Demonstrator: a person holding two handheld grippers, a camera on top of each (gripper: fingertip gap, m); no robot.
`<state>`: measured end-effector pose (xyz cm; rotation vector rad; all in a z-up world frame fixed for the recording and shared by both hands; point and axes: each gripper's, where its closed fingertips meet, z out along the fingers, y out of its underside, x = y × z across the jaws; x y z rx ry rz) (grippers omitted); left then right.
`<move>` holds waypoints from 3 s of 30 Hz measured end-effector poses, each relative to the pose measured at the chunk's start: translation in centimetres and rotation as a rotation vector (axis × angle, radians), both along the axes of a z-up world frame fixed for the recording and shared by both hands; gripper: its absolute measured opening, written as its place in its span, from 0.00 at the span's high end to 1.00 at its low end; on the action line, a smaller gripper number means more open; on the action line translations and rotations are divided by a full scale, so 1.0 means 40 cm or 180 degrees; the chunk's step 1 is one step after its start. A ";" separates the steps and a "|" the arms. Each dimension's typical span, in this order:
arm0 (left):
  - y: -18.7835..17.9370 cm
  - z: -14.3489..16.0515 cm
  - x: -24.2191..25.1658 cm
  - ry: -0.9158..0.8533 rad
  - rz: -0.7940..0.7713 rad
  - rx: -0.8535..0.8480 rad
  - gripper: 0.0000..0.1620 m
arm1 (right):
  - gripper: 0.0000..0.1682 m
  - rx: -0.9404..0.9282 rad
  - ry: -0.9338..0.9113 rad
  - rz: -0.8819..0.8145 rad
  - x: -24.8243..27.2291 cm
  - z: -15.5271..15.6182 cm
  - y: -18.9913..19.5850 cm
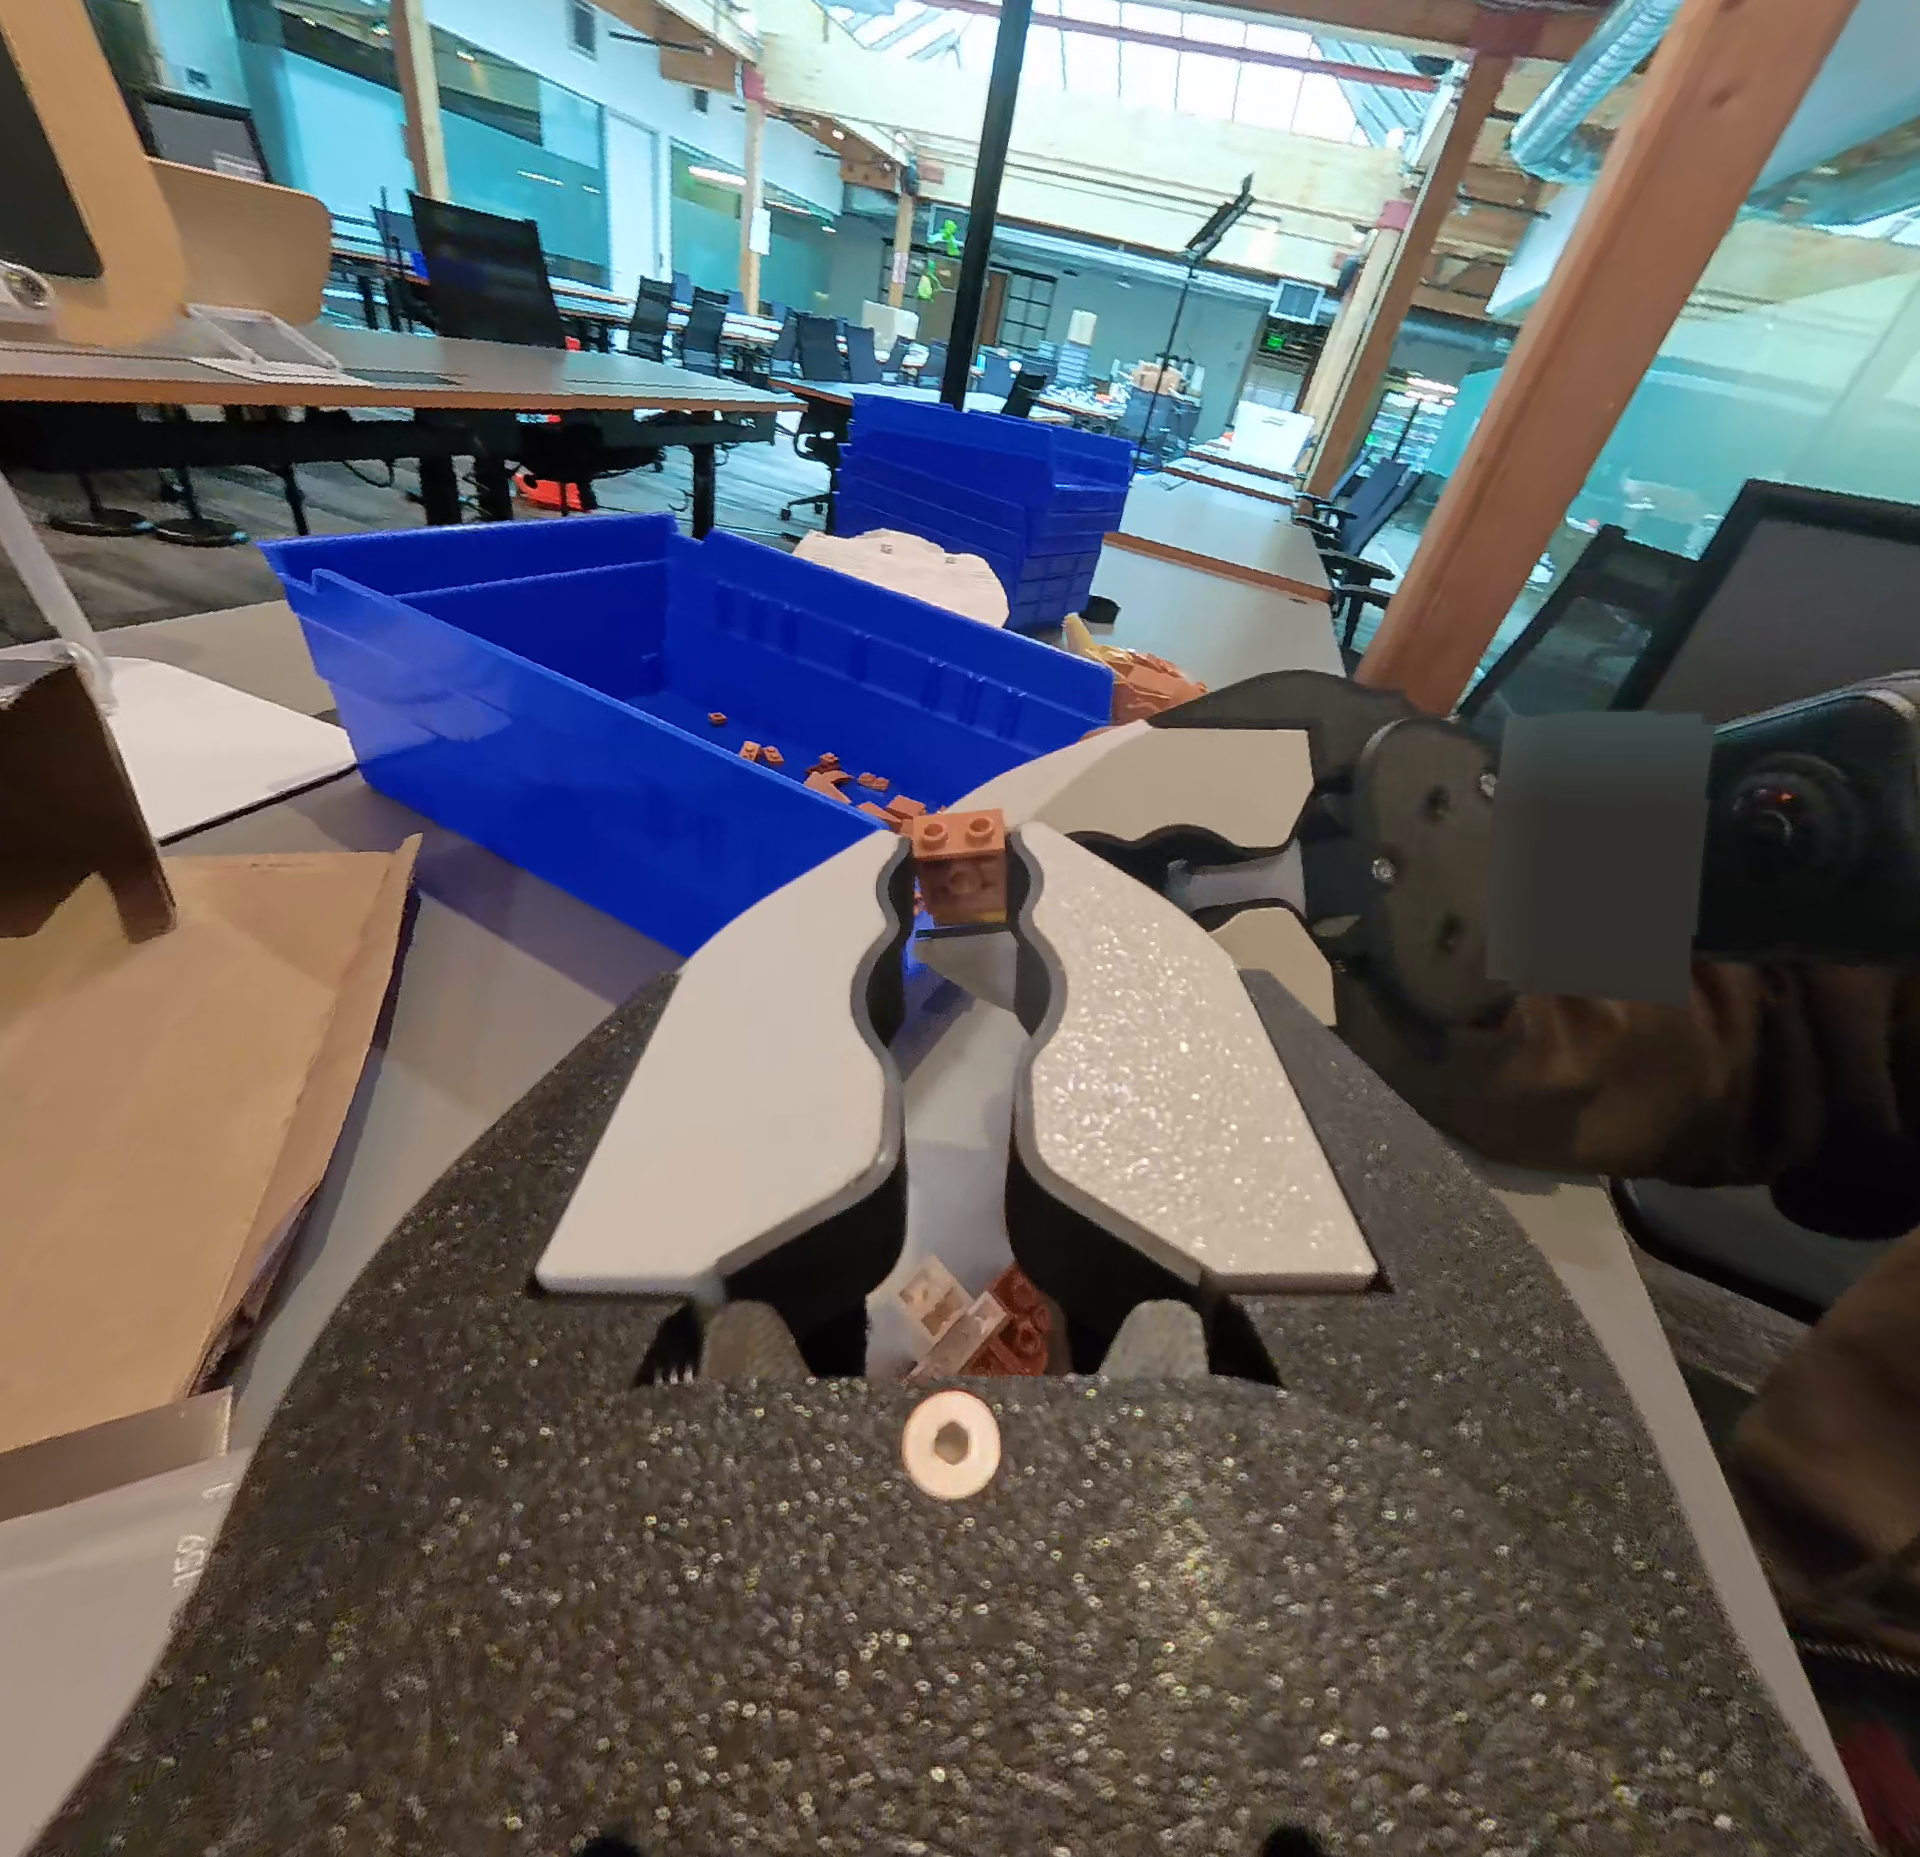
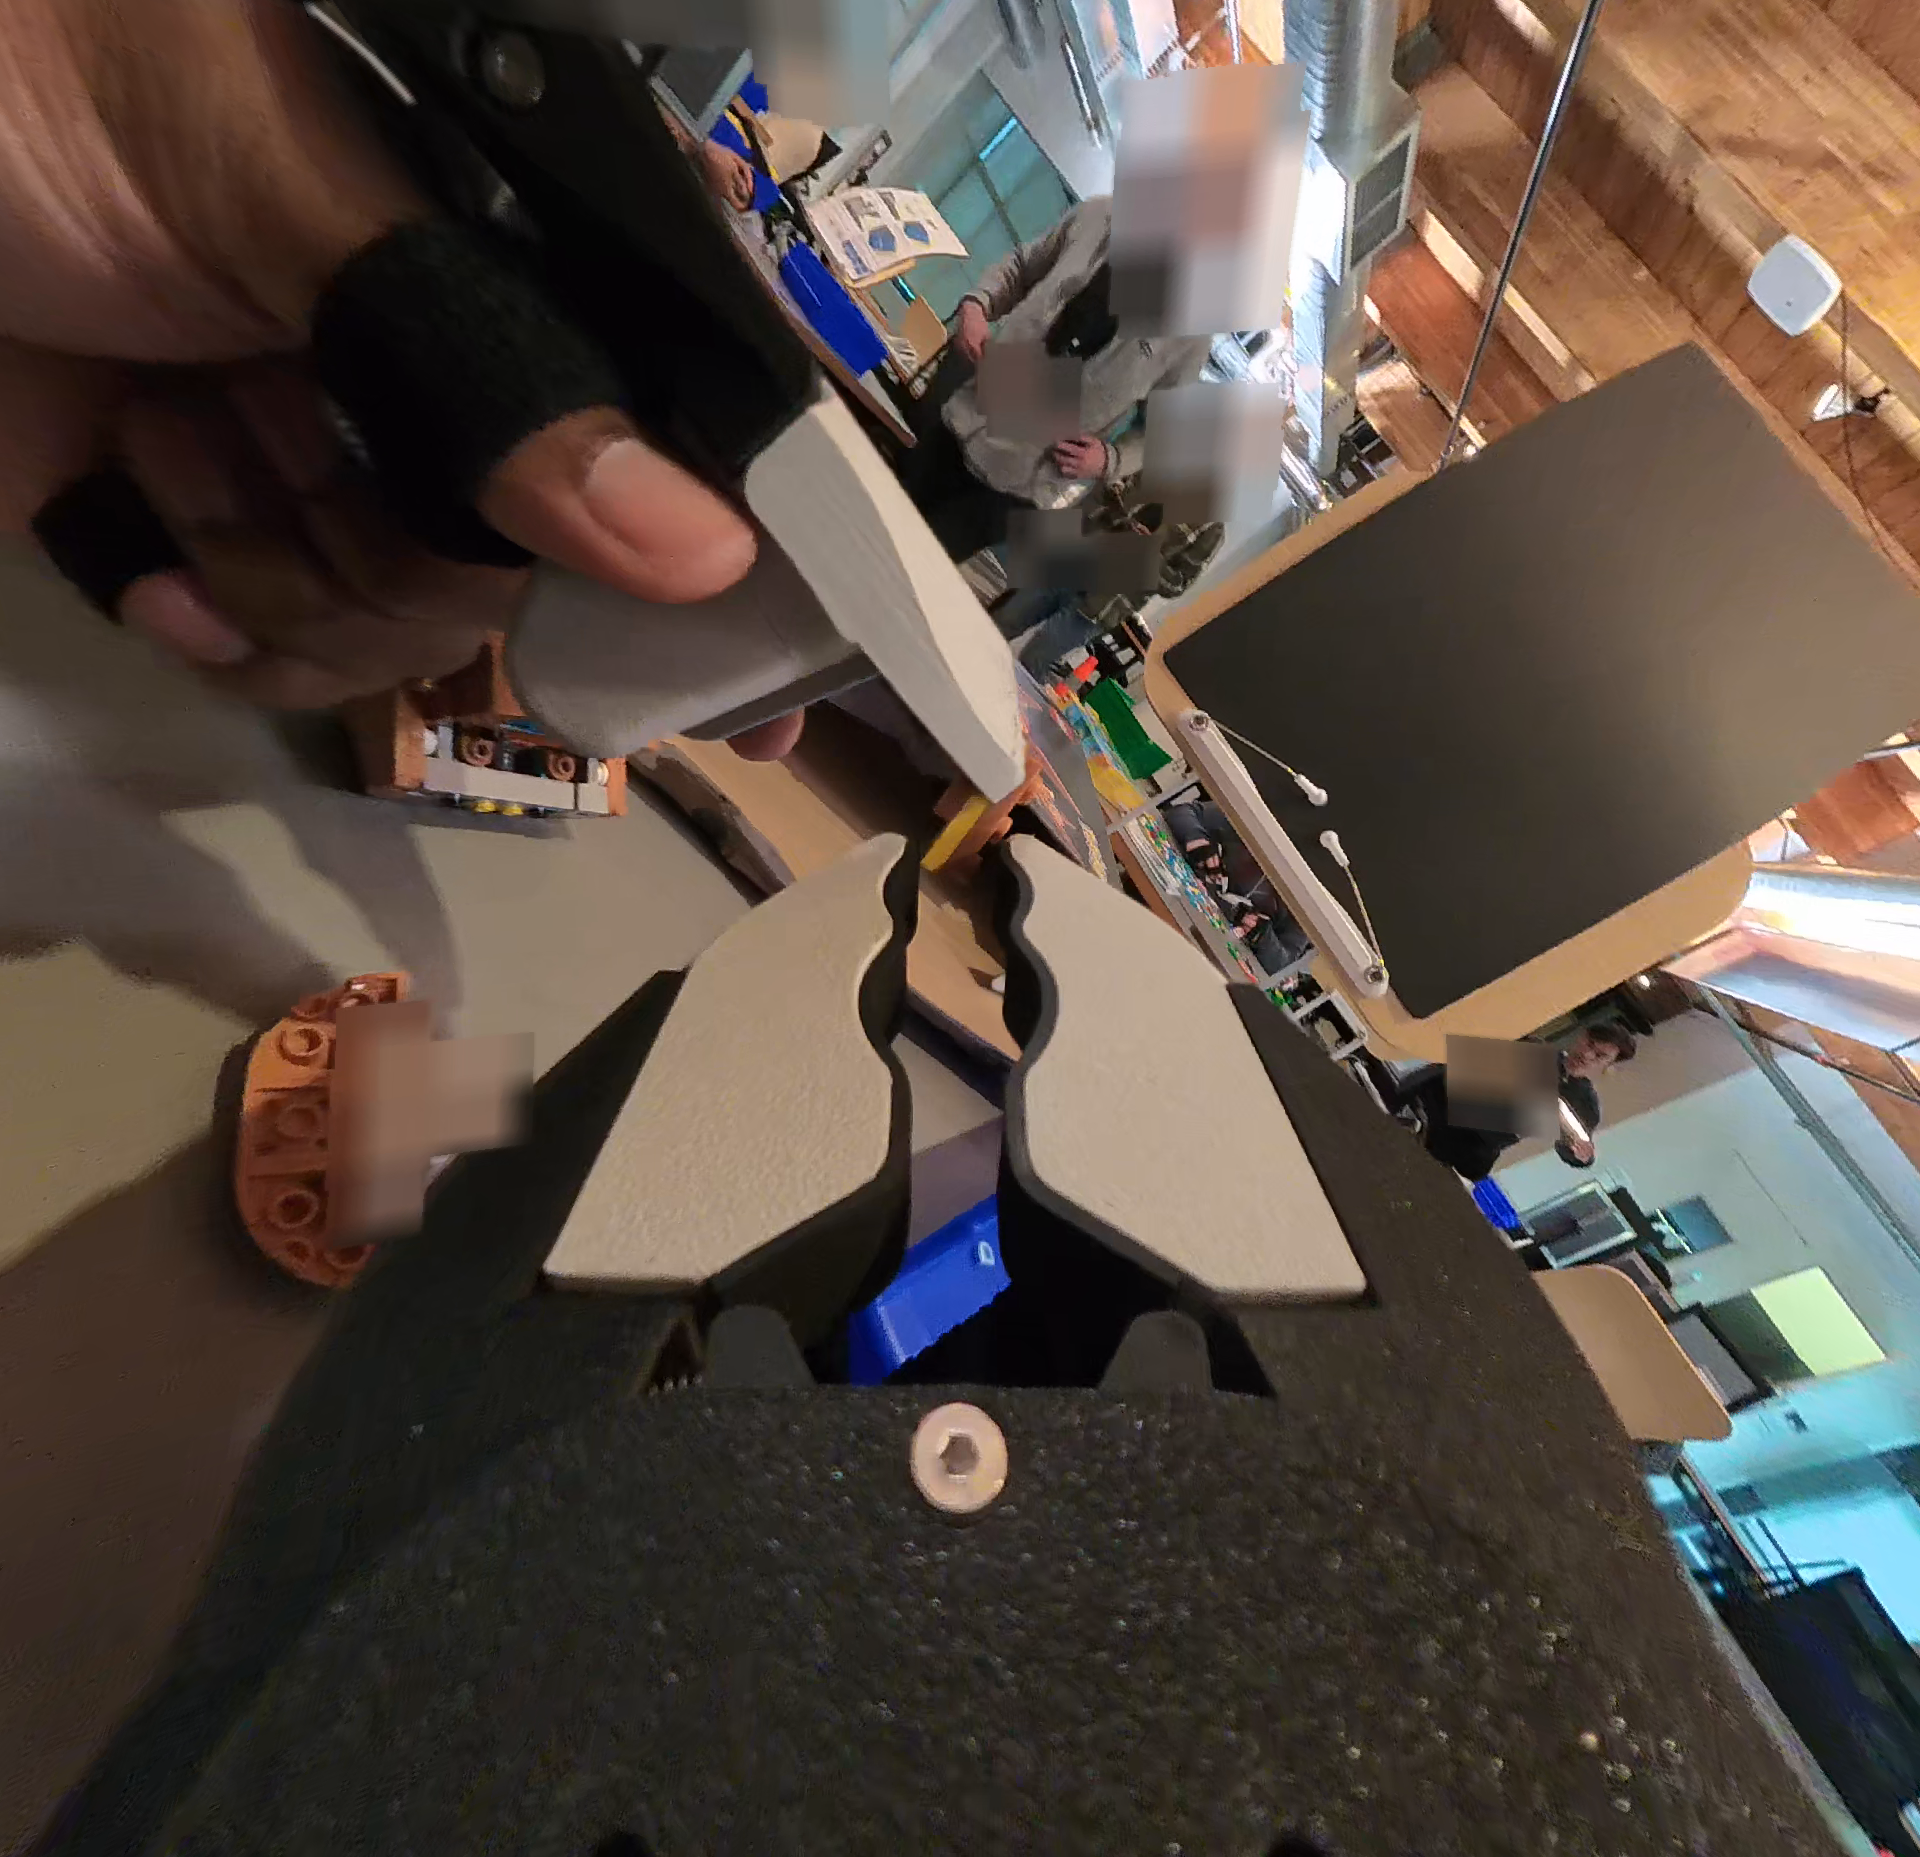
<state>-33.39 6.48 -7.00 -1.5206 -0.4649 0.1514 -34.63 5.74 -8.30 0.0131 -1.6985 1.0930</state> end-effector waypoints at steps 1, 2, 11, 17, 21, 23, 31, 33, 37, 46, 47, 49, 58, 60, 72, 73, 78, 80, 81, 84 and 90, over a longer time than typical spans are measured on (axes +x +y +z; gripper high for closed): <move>0.001 -0.001 -0.002 0.0013 0.0046 0.0005 0.90 | 0.93 -0.0010 -0.0010 -0.0033 -0.003 -0.001 0.001; 0.001 -0.002 -0.004 0.0018 0.0089 0.0010 0.90 | 0.93 -0.0022 -0.0023 -0.0061 -0.005 -0.002 0.003; 0.009 -0.006 -0.009 0.0212 0.0339 -0.0054 0.90 | 0.93 -0.0194 -0.0195 -0.0138 -0.018 -0.008 0.009; 0.008 -0.008 -0.006 0.0215 0.0256 -0.0089 0.90 | 0.94 -0.0249 -0.0259 -0.0052 -0.016 -0.009 0.006; 0.007 -0.004 0.001 0.0254 0.0175 -0.0127 0.90 | 0.94 -0.0263 -0.0333 0.0158 -0.007 -0.005 0.003; 0.007 -0.001 0.006 0.0326 0.0121 -0.0163 0.90 | 0.94 -0.0280 -0.0395 0.0336 0.001 -0.002 0.001; 0.007 0.029 0.049 0.0736 -0.0231 -0.0257 0.90 | 0.94 -0.0685 -0.0901 0.1106 0.053 0.024 -0.013; 0.006 0.036 0.061 0.0727 -0.0366 -0.0195 0.89 | 0.93 -0.0803 -0.1036 0.1295 0.065 0.033 -0.013; 0.005 0.042 0.072 0.0555 -0.0564 -0.0017 0.89 | 0.93 -0.0938 -0.1238 0.1509 0.077 0.039 -0.013; 0.005 0.022 0.030 -0.0250 -0.0455 0.0331 0.89 | 0.95 -0.0389 -0.0315 0.0433 0.013 0.024 0.003; 0.006 0.020 0.029 -0.0305 -0.0467 0.0351 0.89 | 0.95 -0.0410 -0.0349 0.0425 0.012 0.023 0.003; 0.007 0.016 0.029 -0.0341 -0.0470 0.0357 0.89 | 0.95 -0.0466 -0.0391 0.0414 0.009 0.024 0.005; 0.015 0.012 0.027 -0.0343 -0.0388 0.0353 0.90 | 0.95 -0.0501 -0.0302 0.0229 0.005 0.032 0.009; 0.017 0.014 0.027 -0.0304 -0.0353 0.0392 0.90 | 0.95 -0.0457 -0.0222 0.0156 0.005 0.035 0.011; 0.011 0.022 0.055 0.0614 -0.0270 -0.0296 0.90 | 0.95 0.0023 0.0072 0.0327 0.041 0.042 0.003; 0.010 0.022 0.061 0.0714 -0.0307 -0.0391 0.90 | 0.95 0.0015 -0.0003 0.0447 0.049 0.041 0.001; 0.008 0.022 0.089 0.0928 -0.0557 -0.0589 0.91 | 0.95 -0.0103 -0.0448 0.0961 0.083 0.035 -0.007; 0.009 0.021 0.097 0.0910 -0.0652 -0.0592 0.91 | 0.95 -0.0160 -0.0570 0.1123 0.095 0.036 -0.006; 0.007 0.022 0.099 0.0874 -0.0686 -0.0573 0.96 | 0.95 -0.0288 -0.0660 0.1244 0.102 0.045 -0.004; 0.007 0.036 0.105 0.0729 -0.0798 -0.0319 1.00 | 0.95 -0.0541 -0.0797 0.1289 0.096 0.063 -0.002; 0.000 0.069 0.087 0.0546 -0.0634 0.0018 0.90 | 0.95 -0.0467 -0.0130 0.0230 0.016 0.065 0.033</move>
